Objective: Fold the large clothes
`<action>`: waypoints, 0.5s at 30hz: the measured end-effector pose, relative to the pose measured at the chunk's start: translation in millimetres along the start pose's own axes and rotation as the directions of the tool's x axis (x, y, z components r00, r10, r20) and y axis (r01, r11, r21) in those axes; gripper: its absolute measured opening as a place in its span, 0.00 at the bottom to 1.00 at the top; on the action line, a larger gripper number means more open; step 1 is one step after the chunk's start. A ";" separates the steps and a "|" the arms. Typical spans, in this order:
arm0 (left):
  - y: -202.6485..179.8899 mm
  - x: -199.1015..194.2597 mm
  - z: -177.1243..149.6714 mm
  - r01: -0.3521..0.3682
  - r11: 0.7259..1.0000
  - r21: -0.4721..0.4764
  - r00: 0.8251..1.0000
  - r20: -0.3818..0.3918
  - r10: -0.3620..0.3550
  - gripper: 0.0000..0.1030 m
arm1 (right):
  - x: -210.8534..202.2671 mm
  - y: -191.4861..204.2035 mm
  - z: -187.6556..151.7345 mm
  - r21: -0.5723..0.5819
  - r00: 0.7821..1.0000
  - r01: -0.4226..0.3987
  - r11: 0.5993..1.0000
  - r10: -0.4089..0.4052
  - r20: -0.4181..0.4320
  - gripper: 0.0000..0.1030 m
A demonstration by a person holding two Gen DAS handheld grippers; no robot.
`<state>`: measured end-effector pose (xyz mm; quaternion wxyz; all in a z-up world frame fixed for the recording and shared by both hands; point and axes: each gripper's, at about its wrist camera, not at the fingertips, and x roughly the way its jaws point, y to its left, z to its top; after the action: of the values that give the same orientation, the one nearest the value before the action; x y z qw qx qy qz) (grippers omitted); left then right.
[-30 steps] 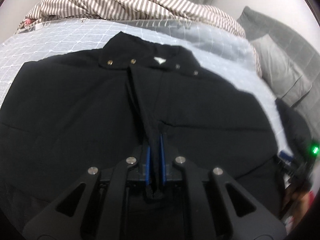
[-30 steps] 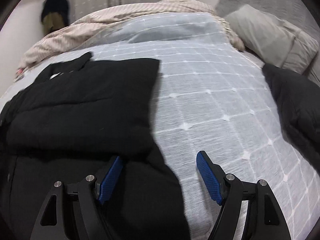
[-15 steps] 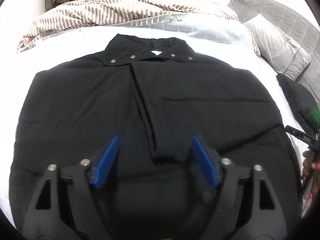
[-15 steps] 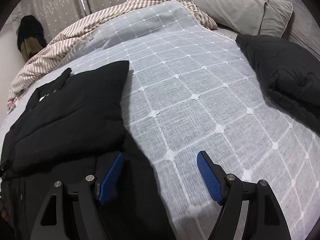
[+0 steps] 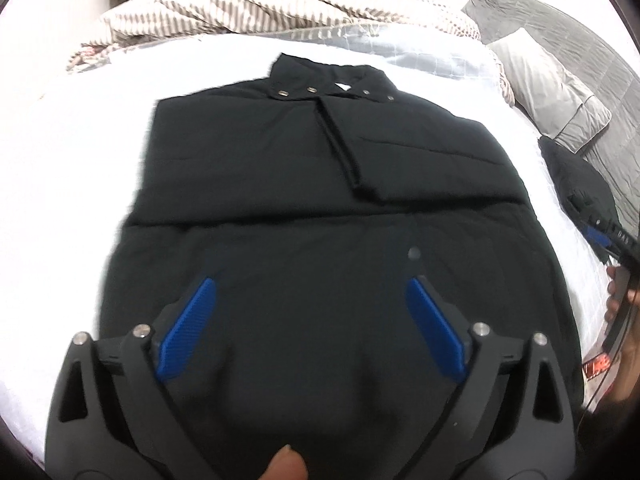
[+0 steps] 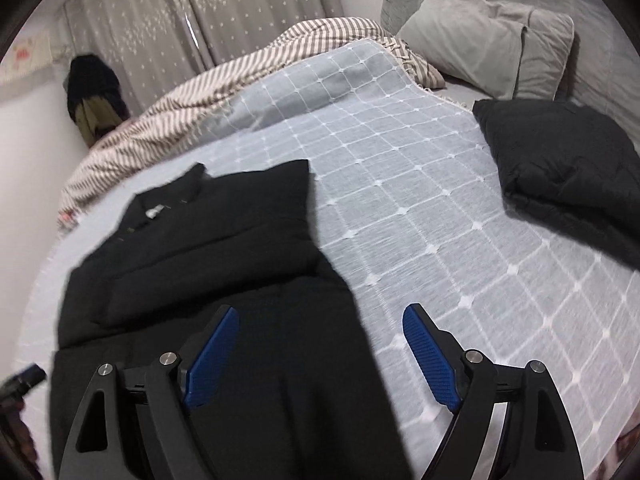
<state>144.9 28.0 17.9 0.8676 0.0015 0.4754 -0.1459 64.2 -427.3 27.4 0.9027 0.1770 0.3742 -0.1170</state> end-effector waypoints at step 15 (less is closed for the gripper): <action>71.7 -78.1 -74.8 0.001 0.998 -0.063 1.000 0.015 0.000 0.99 | -57.8 23.1 -61.7 -0.118 0.995 -0.085 0.989 0.077 -0.069 0.87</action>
<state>62.1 126.9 31.6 0.8706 -0.0271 0.4734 -0.1311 -7.0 -376.7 33.7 0.9034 0.1407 0.4019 -0.0514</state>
